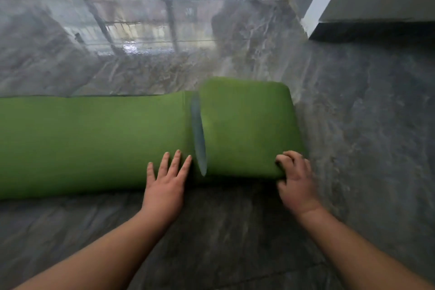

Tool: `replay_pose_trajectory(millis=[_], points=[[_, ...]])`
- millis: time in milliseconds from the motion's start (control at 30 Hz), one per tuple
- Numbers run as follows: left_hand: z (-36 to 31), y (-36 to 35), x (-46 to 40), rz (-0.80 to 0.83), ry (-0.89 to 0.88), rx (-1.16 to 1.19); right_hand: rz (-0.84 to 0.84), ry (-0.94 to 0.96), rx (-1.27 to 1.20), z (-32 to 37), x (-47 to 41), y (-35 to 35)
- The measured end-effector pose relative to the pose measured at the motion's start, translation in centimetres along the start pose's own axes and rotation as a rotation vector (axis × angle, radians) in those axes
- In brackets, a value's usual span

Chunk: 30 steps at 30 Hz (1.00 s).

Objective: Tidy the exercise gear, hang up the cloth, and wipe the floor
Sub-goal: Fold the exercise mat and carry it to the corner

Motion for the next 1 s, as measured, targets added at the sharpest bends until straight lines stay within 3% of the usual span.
replay_pose_trajectory(millis=[200, 300, 433, 500, 600, 867, 1000], points=[[6.0, 1.7, 1.0, 0.042, 0.066, -0.019, 0.322, 0.066, 0.443, 2.8, 0.3, -3.0], [8.0, 2.0, 0.9, 0.081, 0.09, -0.024, 0.398, 0.116, 0.626, 5.5, 0.6, -3.8], [9.0, 1.5, 0.8, 0.112, 0.068, -0.024, 0.291, 0.435, 0.511, 11.9, 1.1, -4.9], [9.0, 1.2, 1.0, 0.116, 0.06, -0.033, 0.314, 0.489, 0.475, 14.2, 1.3, -5.3], [8.6, 1.7, 1.3, 0.133, 0.035, -0.028, 0.409, 0.432, 0.476, 15.6, 0.9, -5.6], [6.3, 5.6, 1.1, 0.063, 0.034, 0.127, 0.305, 0.392, 0.376, 15.7, -0.6, -3.3], [4.8, 7.8, 0.8, -0.074, 0.02, 0.251, 0.222, 0.309, 0.144, 15.6, -1.4, -1.5]])
Point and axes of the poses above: each hand's wrist, its own x-axis away from the middle knuckle, its own y-axis out of the back of the hand, z = x × y, the point moved 5 cm from there along -x, towards the middle knuckle, and after that the axes turned 15 degrees about x, right-handed, at the moved point
